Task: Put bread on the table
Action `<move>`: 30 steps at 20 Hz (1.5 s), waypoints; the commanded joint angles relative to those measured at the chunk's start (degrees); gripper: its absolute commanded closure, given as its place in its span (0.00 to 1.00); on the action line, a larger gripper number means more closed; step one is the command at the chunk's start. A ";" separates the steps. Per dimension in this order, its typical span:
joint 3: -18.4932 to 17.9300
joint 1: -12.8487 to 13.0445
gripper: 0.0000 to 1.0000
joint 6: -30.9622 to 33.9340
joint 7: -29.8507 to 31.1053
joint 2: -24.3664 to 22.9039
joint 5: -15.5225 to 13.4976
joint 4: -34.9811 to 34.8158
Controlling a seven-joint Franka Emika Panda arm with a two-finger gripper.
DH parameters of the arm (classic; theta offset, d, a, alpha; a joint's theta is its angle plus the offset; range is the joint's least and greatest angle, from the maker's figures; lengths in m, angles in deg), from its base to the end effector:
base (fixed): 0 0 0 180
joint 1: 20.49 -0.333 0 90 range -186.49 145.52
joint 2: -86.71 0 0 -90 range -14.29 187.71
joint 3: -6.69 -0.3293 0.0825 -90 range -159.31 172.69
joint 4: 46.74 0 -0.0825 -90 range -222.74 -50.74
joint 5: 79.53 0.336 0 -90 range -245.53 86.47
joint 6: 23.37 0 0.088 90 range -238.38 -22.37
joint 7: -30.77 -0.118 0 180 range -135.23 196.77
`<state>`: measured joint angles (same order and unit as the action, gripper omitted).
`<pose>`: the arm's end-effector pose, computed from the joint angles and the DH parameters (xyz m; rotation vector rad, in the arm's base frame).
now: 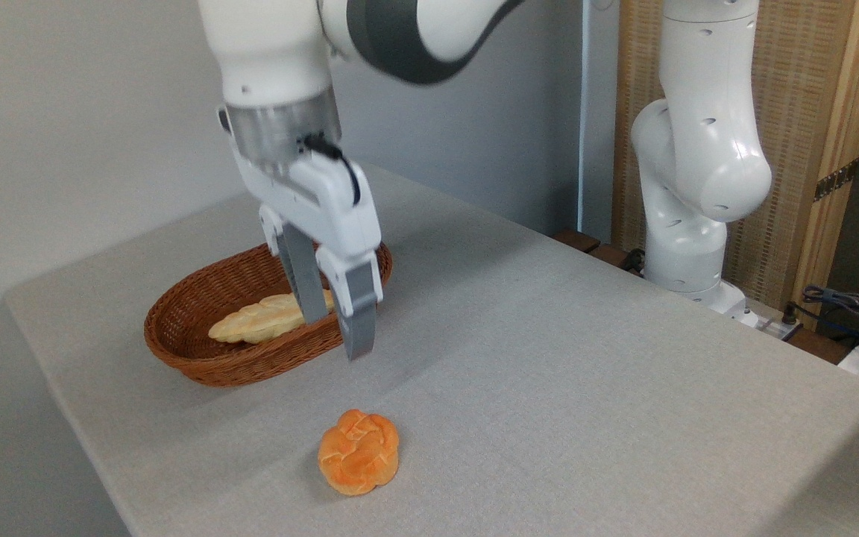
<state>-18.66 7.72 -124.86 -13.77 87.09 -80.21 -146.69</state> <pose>0.5195 -0.0278 0.5668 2.8771 -1.2592 0.0356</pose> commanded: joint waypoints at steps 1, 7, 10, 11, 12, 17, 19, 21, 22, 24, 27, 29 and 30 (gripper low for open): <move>6.35 -6.74 0.00 5.42 0.51 -1.96 -2.22 3.71; 10.94 -10.81 0.00 8.75 3.59 -2.93 -2.92 7.13; 10.76 -10.89 0.00 9.29 3.68 -2.50 -4.85 8.80; 10.94 -11.59 0.00 9.72 3.59 -2.06 -5.55 9.59; 12.16 -14.30 0.00 9.73 3.33 -1.97 -5.47 9.51; 19.46 -20.91 0.00 9.90 3.94 -1.88 -5.38 8.98; 21.30 -21.61 0.00 10.17 4.81 -1.88 -5.12 8.20; 22.01 -22.76 0.00 10.17 4.91 -1.88 -5.12 8.19; 22.27 -22.76 0.00 10.17 4.91 -1.79 -5.12 8.19; 22.89 -23.89 0.00 10.25 4.82 -1.79 -5.12 8.19; 24.12 -24.96 0.00 10.26 4.47 -1.79 -4.94 8.19; 23.86 -24.87 0.00 10.26 4.29 -1.70 -4.86 8.19; 23.86 -24.87 0.00 10.26 4.12 -1.61 -4.86 8.19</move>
<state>4.75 -16.36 -116.12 -9.41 85.39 -84.52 -138.97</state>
